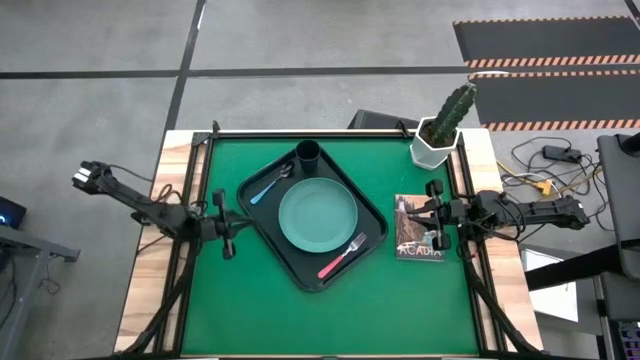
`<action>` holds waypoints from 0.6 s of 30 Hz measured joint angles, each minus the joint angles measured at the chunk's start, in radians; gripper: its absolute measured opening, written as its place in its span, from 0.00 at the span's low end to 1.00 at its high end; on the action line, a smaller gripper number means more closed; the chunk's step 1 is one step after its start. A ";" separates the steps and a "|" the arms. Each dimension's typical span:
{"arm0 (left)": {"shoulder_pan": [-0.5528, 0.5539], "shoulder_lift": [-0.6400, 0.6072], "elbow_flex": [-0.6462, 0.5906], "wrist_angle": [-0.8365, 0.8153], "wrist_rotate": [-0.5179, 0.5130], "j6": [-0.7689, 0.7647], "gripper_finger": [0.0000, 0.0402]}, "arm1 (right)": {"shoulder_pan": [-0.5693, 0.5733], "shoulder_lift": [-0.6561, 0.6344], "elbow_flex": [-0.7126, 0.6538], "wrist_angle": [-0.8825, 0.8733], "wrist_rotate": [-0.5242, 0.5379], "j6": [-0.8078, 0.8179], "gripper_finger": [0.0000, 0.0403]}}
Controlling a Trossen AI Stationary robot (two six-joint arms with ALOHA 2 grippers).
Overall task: Pick and place plate/cup/fork/spoon on tray
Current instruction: Return to Home Position
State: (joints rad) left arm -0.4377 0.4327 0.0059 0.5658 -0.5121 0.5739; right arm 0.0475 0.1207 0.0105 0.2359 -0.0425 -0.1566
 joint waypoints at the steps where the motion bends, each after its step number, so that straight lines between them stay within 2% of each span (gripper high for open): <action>1: 0.001 -0.025 0.000 0.000 0.000 0.000 0.00 | 0.000 0.000 0.000 0.000 0.000 0.000 0.11; 13: 0.047 -0.293 -0.002 -0.010 -0.003 -0.002 0.00 | 0.000 0.000 0.000 0.000 0.000 0.000 0.11; 18: 0.052 -0.405 -0.002 -0.067 -0.002 -0.002 0.00 | 0.000 0.000 0.000 0.000 0.000 0.000 0.11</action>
State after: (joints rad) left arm -0.3855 0.0273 0.0040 0.4984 -0.5142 0.5724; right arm 0.0472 0.1207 0.0105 0.2359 -0.0424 -0.1566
